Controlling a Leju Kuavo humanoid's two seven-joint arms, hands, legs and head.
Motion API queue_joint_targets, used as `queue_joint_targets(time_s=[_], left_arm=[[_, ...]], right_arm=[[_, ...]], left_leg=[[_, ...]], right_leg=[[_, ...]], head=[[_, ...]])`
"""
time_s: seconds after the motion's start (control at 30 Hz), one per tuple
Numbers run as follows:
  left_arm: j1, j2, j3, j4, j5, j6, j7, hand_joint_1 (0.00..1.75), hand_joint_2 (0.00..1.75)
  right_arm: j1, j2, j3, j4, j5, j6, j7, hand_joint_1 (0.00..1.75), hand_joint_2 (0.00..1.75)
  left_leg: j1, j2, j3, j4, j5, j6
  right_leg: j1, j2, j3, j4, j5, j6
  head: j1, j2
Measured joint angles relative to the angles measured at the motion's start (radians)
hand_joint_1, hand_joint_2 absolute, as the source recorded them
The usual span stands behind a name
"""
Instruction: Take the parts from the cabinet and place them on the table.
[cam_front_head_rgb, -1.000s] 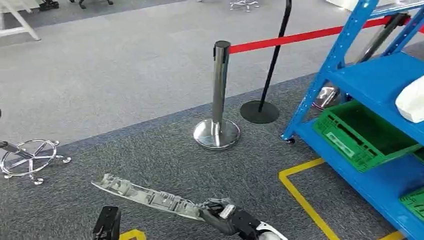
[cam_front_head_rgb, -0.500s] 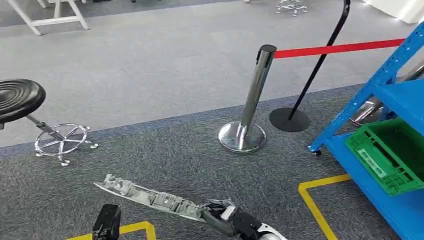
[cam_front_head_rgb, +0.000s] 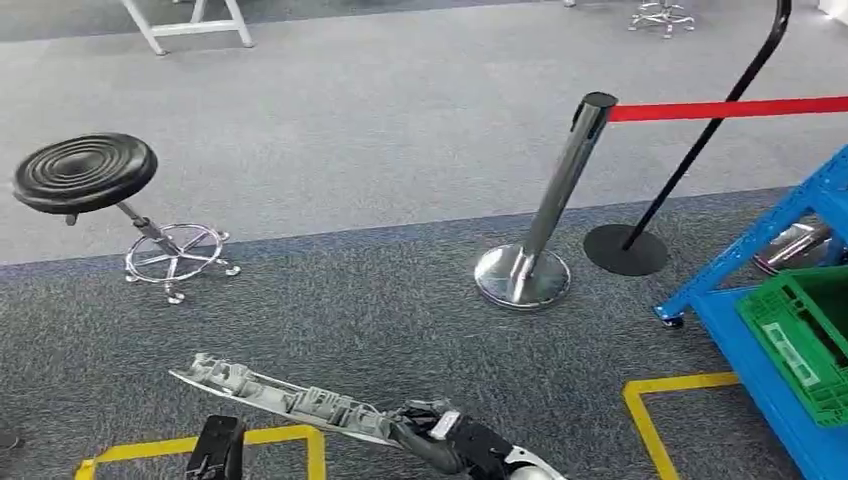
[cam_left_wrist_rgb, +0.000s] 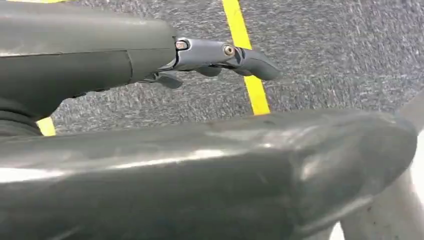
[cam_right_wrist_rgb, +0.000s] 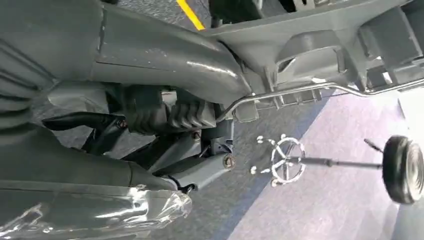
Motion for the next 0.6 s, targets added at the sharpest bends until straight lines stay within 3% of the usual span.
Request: queue_joint_targets(time_s=[0.1,0.13,0.17,0.2,0.27,0.3,0.33,0.37,0.4,0.43,0.47,0.5,0.6], left_arm=[[0.009,0.002,0.002,0.000,0.002,-0.009,-0.002,0.00,0.00],[0.012,0.003,0.003,0.000,0.005,-0.013,-0.002,0.00,0.00],[0.012,0.007,0.004,0.000,0.007,-0.016,0.002,0.00,0.00],[0.011,0.009,0.005,0.000,0.008,-0.016,0.006,0.00,0.00],[0.014,0.012,0.011,0.000,0.010,-0.011,0.014,0.00,0.00],[0.016,0.014,0.013,0.000,0.015,-0.011,0.014,0.00,0.00],[0.018,0.015,0.018,0.000,0.018,-0.015,0.009,0.00,0.00],[0.018,0.017,0.021,0.000,0.018,-0.018,0.005,0.00,0.00],[0.016,0.017,0.022,0.000,0.016,-0.019,0.004,0.00,0.00],[0.012,0.016,0.023,0.000,0.014,-0.020,0.005,0.00,0.00],[0.008,0.016,0.023,0.000,0.009,-0.019,0.006,0.00,0.00],[0.001,0.016,0.023,0.000,0.008,-0.018,0.008,0.00,0.00],[-0.003,0.010,0.026,0.000,0.008,-0.021,0.006,0.00,0.00]], right_arm=[[0.000,0.006,0.001,0.001,0.000,0.001,0.003,1.75,1.75],[-0.001,0.008,0.001,0.001,0.001,0.000,0.006,1.75,1.75],[-0.002,0.012,0.003,0.002,0.001,-0.001,0.007,1.75,1.75],[-0.003,0.013,0.003,0.004,-0.001,0.003,0.006,1.75,1.75],[-0.003,0.013,0.005,0.010,-0.007,0.012,0.007,1.75,1.75],[-0.003,0.013,0.006,0.013,-0.009,0.019,0.008,1.75,1.75],[-0.004,0.013,0.006,0.016,-0.010,0.026,0.010,1.75,1.75],[-0.007,0.012,0.006,0.018,-0.008,0.028,0.010,1.75,1.75],[-0.012,0.011,0.006,0.019,-0.004,0.029,0.009,1.75,1.75],[-0.017,0.008,0.007,0.021,-0.002,0.032,0.007,1.75,1.75],[-0.022,0.005,0.007,0.022,-0.001,0.037,0.002,1.75,1.75],[-0.027,0.003,0.008,0.023,0.000,0.041,-0.003,1.75,1.75],[-0.032,-0.007,0.010,0.024,0.012,0.058,-0.009,1.75,1.75]], left_leg=[[-0.003,-0.030,-0.004,-0.005,0.001,0.016],[0.004,-0.039,-0.002,-0.008,0.005,0.022],[0.005,-0.048,-0.002,-0.008,0.005,0.029],[0.005,-0.058,-0.002,-0.008,0.006,0.034],[0.004,-0.081,-0.003,-0.007,0.004,0.036],[0.004,-0.093,-0.003,-0.007,0.004,0.037],[0.004,-0.105,-0.002,-0.007,0.005,0.037],[0.005,-0.119,-0.002,-0.006,0.005,0.036],[0.006,-0.131,-0.001,-0.005,0.006,0.034],[0.007,-0.142,-0.001,-0.003,0.006,0.032],[0.006,-0.152,-0.005,-0.002,0.007,0.026],[0.005,-0.162,-0.013,0.006,0.009,0.018],[0.014,-0.182,-0.018,-0.008,0.023,-0.004]], right_leg=[[-0.001,-0.032,0.011,-0.006,-0.004,0.013],[-0.006,-0.011,0.002,0.002,-0.013,0.022],[-0.007,0.034,-0.012,0.044,-0.043,0.026],[-0.008,0.057,-0.046,0.119,-0.082,0.026],[-0.008,0.071,-0.123,0.280,-0.146,0.028],[-0.008,0.072,-0.146,0.318,-0.149,0.028],[-0.009,0.073,-0.145,0.304,-0.127,0.027],[-0.010,0.074,-0.120,0.244,-0.084,0.025],[-0.013,0.081,-0.079,0.153,-0.034,0.024],[-0.018,0.104,-0.037,0.062,0.010,0.026],[-0.024,0.152,-0.016,0.022,0.003,0.029],[-0.026,0.160,-0.008,0.006,0.003,0.028],[-0.016,0.141,-0.012,0.008,0.010,0.010]], head=[[0.005,0.000],[0.005,0.000],[0.009,0.000],[0.010,0.000],[0.011,0.000],[0.010,0.000],[0.010,0.000],[0.010,0.000],[0.010,0.000],[0.010,0.000],[0.010,0.000],[0.008,0.000],[0.008,0.000]])
